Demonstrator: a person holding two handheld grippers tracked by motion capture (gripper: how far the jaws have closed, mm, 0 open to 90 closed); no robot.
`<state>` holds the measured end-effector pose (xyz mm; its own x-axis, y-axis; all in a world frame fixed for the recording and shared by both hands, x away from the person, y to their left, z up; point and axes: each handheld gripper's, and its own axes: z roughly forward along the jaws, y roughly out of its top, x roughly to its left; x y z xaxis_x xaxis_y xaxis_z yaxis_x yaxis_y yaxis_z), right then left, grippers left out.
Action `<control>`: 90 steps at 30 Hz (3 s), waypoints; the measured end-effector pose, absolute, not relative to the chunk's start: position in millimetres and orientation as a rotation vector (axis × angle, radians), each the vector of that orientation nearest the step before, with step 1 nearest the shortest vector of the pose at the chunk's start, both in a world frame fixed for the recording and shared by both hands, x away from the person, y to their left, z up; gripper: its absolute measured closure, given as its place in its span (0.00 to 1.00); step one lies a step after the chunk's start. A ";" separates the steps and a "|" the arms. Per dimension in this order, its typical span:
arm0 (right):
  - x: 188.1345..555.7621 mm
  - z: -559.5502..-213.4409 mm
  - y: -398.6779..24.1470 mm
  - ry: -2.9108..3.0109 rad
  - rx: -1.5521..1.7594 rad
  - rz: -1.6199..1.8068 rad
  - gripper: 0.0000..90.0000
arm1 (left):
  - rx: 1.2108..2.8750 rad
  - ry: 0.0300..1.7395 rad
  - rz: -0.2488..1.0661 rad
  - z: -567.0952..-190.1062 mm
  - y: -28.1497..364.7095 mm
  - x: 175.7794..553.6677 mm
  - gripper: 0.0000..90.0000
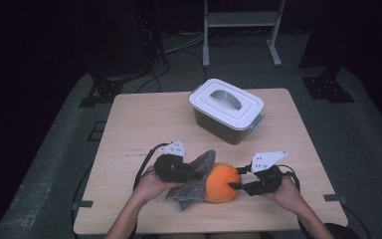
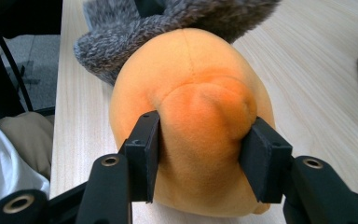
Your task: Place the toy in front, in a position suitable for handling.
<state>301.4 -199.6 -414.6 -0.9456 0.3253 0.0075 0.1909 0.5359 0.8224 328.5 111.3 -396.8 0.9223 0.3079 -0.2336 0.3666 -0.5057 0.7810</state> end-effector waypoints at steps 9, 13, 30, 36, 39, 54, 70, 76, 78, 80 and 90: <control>299.4 -401.8 -190.9 2.659 0.476 1.353 0.33 | 2.107 0.458 -0.134 -401.4 109.8 325.6 0.85; 300.5 -403.9 -178.7 2.699 0.473 1.250 0.33 | 2.111 0.440 -0.154 -402.7 102.0 323.3 0.85; 309.2 -405.6 -163.7 2.666 0.292 1.455 0.62 | 2.075 0.415 -0.117 -375.4 120.2 324.9 0.85; 312.4 -412.4 -164.9 2.695 0.296 1.421 0.60 | 2.074 0.458 -0.160 -392.9 126.8 328.9 0.85; 314.6 -414.4 -171.2 2.699 0.347 1.427 0.59 | 2.083 0.467 -0.158 -395.6 129.9 327.6 0.84; 317.2 -409.6 -183.7 2.725 0.468 1.409 0.31 | 2.083 0.461 -0.181 -401.4 127.2 327.1 0.84; 308.8 -407.2 -157.6 2.685 0.372 1.321 0.58 | 2.051 0.459 -0.217 -405.6 122.9 329.6 0.84; 310.9 -401.0 -158.3 2.633 0.395 1.449 0.61 | 2.005 0.425 -0.176 -388.1 130.4 328.6 0.85; 312.8 -401.6 -158.7 2.633 0.403 1.472 0.61 | 2.009 0.425 -0.171 -387.9 130.5 328.9 0.85; 315.0 -406.1 -158.5 2.648 0.409 1.451 0.60 | 2.037 0.440 -0.166 -393.5 128.6 329.6 0.85; 323.2 -414.9 -179.5 2.658 0.472 1.438 0.57 | 2.038 0.489 -0.194 -408.3 140.4 332.6 0.85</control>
